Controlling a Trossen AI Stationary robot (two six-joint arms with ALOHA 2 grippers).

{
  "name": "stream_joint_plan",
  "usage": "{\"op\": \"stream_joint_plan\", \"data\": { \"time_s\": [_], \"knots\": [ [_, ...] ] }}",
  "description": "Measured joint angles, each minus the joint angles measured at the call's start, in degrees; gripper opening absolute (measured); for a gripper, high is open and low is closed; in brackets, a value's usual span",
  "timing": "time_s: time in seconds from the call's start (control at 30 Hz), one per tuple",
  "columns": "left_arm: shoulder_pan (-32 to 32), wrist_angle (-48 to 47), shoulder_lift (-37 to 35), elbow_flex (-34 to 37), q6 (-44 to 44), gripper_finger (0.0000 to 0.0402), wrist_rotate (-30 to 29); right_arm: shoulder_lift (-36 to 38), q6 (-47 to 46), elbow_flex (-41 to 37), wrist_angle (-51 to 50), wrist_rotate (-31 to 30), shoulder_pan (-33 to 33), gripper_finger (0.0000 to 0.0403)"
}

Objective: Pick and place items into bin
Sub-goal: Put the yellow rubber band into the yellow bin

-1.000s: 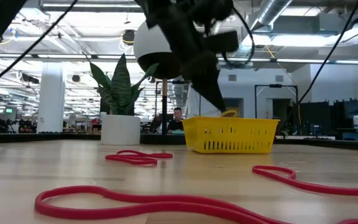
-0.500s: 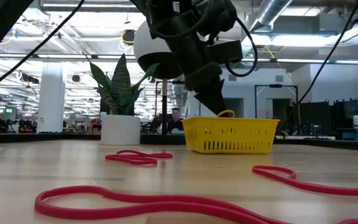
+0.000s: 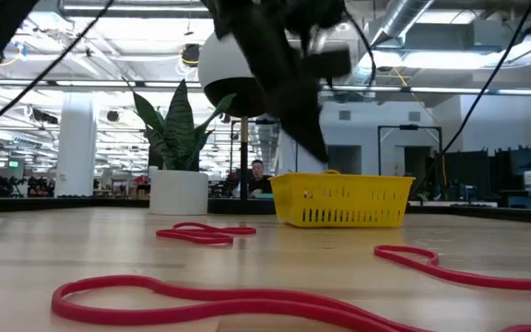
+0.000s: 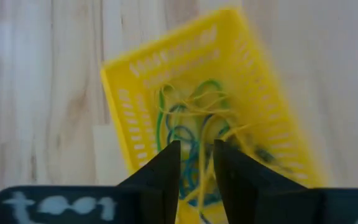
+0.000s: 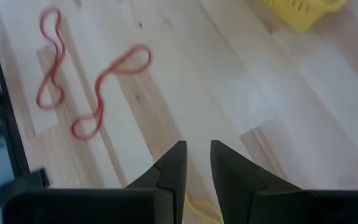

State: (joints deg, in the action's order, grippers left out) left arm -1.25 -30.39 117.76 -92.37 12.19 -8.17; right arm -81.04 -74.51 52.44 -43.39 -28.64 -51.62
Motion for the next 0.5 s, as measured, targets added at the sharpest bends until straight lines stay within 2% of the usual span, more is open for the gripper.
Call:
{"op": "stream_joint_plan", "data": {
  "time_s": [0.17,0.37,0.43,0.5],
  "knots": [
    [-1.5,-7.6,-8.7,-0.1,0.0,0.0088,0.3,-1.1,0.1,-0.4,0.8,-2.2,0.0,0.0066],
    [-3.5,-15.8,-21.3,-0.1,-0.8,0.0088,0.0,-1.8,9.1,-0.4,0.9,-2.6,2.2,0.0066],
    [-4.5,-18.6,-24.5,-0.1,-2.3,0.0088,0.0,-1.8,6.1,-0.4,1.0,1.5,3.7,0.0066],
    [-5.9,-21.6,-27.5,0.7,-4.0,0.0088,0.0,-1.8,1.6,-0.4,1.2,8.9,4.8,0.0066]
  ]
}}
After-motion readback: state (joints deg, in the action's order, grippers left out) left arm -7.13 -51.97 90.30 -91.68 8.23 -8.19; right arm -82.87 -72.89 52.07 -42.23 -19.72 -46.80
